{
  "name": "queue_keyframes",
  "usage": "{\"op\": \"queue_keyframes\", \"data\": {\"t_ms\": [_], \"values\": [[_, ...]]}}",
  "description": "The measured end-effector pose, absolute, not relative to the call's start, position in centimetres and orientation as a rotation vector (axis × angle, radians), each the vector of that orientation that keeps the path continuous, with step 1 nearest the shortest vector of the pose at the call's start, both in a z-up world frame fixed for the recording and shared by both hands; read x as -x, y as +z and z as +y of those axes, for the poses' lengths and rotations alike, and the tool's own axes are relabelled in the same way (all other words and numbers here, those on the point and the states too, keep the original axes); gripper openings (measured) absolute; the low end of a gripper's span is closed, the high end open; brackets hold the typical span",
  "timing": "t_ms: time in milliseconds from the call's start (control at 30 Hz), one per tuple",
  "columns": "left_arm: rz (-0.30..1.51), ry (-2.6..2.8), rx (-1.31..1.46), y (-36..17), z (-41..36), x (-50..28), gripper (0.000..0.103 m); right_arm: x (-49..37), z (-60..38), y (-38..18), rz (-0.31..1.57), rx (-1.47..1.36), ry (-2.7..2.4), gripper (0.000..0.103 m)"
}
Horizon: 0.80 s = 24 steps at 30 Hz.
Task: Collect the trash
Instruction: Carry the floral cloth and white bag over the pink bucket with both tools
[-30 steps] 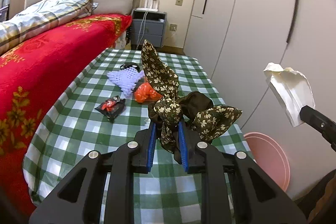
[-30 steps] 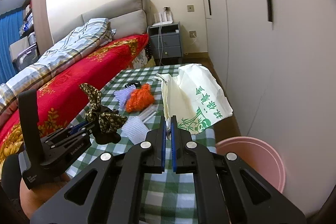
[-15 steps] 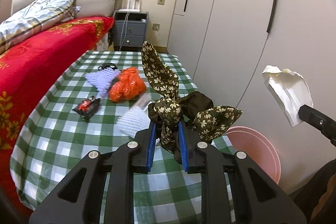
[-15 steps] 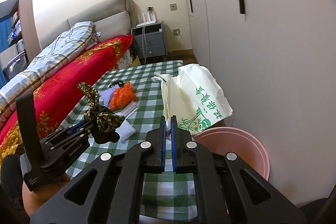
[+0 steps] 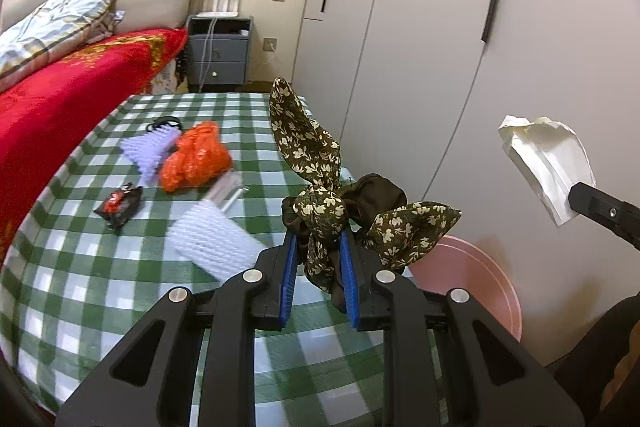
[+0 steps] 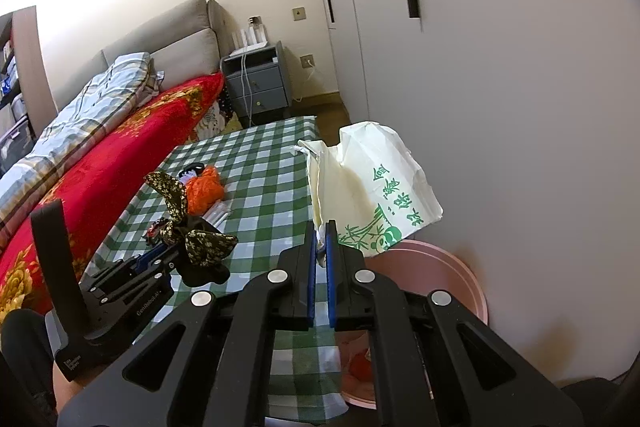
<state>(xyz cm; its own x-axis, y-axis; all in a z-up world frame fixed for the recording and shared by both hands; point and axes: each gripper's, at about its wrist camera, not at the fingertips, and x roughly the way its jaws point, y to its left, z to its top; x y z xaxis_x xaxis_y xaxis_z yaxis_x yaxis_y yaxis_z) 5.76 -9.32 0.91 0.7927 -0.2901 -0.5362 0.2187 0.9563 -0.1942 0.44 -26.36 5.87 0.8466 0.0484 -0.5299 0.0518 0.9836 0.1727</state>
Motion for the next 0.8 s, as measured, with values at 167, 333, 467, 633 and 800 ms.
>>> {"op": "queue_keyframes", "data": {"t_ms": [167, 333, 467, 633, 800], "values": [[0.601, -0.307, 0.118, 0.6, -11.1, -6.1, 0.020, -0.4, -27.3, 5.6, 0.572, -0.197, -0.028, 0.005], [0.603, -0.339, 0.107, 0.4, -12.8, -6.5, 0.020, -0.3, -28.4, 5.1, 0.581, -0.205, -0.061, 0.005], [0.609, -0.364, 0.107, 0.2, -14.0, -7.0, 0.020, -0.3, -28.6, 4.7, 0.580, -0.172, -0.103, 0.005], [0.617, -0.396, 0.096, -0.1, -15.9, -7.7, 0.020, -0.4, -28.3, 4.2, 0.584, -0.107, -0.147, 0.004], [0.633, -0.425, 0.077, -0.7, -17.8, -8.7, 0.020, -0.6, -28.7, 3.8, 0.600, -0.089, -0.190, 0.004]]}}
